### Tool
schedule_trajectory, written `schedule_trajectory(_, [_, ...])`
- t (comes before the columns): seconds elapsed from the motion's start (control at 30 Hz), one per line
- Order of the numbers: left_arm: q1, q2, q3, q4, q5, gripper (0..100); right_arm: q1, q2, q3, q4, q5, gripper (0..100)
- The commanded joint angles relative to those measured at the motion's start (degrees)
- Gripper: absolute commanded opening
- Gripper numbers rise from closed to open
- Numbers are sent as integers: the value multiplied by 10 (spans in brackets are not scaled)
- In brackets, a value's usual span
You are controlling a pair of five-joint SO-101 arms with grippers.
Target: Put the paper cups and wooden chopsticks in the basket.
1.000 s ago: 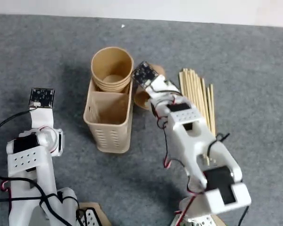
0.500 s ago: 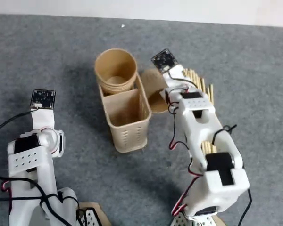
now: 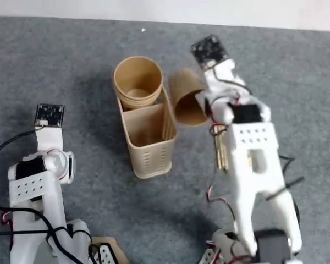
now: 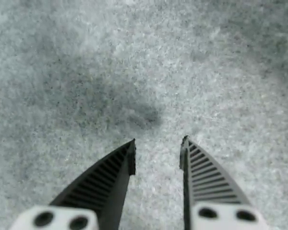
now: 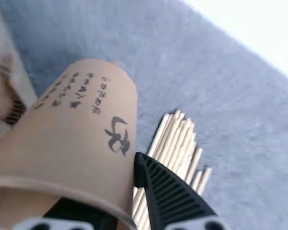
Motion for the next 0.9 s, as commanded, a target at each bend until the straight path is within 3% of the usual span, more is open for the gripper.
schedule_trajectory(0.0, [7,-10,-2,-15,5,182,-12,-74,-145,117,-43,6])
schedule_trajectory(0.27, [28,-11,9,-15,5,182,-131,-29,-506,313,-170,6])
schedule_trajectory(0.57, [29,-11,9,-15,5,182,-170,154,-620,473,-199,6])
schedule_trajectory(0.87, [29,-11,9,-15,5,182,-167,228,-657,475,-199,6])
